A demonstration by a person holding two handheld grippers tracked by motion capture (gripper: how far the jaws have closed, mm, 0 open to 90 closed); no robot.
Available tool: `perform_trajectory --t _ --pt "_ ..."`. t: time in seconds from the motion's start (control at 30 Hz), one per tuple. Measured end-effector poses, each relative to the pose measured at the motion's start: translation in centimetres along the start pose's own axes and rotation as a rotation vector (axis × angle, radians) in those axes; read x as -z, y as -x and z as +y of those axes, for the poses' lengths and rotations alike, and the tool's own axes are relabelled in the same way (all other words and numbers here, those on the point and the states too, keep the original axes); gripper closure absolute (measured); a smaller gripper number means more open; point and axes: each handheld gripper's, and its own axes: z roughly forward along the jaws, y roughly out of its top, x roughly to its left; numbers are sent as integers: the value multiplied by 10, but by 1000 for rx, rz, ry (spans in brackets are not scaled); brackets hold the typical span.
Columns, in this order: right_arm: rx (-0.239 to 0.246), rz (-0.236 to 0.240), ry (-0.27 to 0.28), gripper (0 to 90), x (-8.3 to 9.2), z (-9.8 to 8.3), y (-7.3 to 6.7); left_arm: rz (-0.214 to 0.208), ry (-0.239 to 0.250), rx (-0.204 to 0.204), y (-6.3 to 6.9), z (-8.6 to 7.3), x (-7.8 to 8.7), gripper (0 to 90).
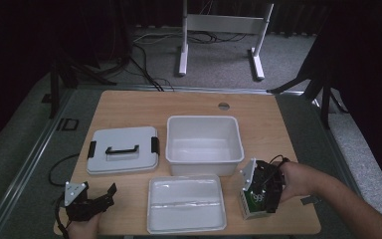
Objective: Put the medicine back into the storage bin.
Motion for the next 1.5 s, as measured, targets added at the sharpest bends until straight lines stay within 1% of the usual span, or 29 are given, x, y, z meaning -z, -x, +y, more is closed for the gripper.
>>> perform_trajectory --t 0.13,0.27,0.37,0.4,0.47,0.6,0.67,0.8,0.97,1.03,1.1,1.27,1.37,1.43,1.5 --pt "2 5 13 93 -5 -7 3 2 -1 -2 0 0 0 2" --pt "-4 10 20 93 -9 -9 7 1 -2 -2 0 0 0 2" --pt "-1 16 18 93 -14 -11 9 0 -4 0 0 0 0 2" --pt "-5 29 20 93 -16 -11 10 0 -3 -1 0 0 0 2" --pt "-2 28 8 93 -19 -12 10 -1 -2 -1 0 0 0 2" --pt "-8 42 4 92 -26 -14 12 2 -3 -1 -1 0 0 2" --pt "-11 51 12 92 -26 -14 12 2 -1 2 -1 0 0 2" --pt "-9 79 -1 92 -27 -13 10 4 -1 1 -1 0 0 2" --pt "-3 97 -24 92 -32 -12 6 2 1 1 -1 0 1 2" --pt "1 85 -39 92 -38 -13 4 4 0 1 -1 0 1 2" --pt "-3 79 -42 92 -43 -14 4 4 0 3 -1 0 1 2" --pt "-6 85 -69 92 -56 -13 4 1 0 4 -1 0 1 2" --pt "-2 82 -83 94 -61 -12 4 0 0 6 -1 0 1 2" --pt "6 75 -92 115 -63 -11 3 -1 4 10 -1 0 1 2" --pt "12 74 -94 139 -62 -11 3 0 6 13 -2 0 1 2"
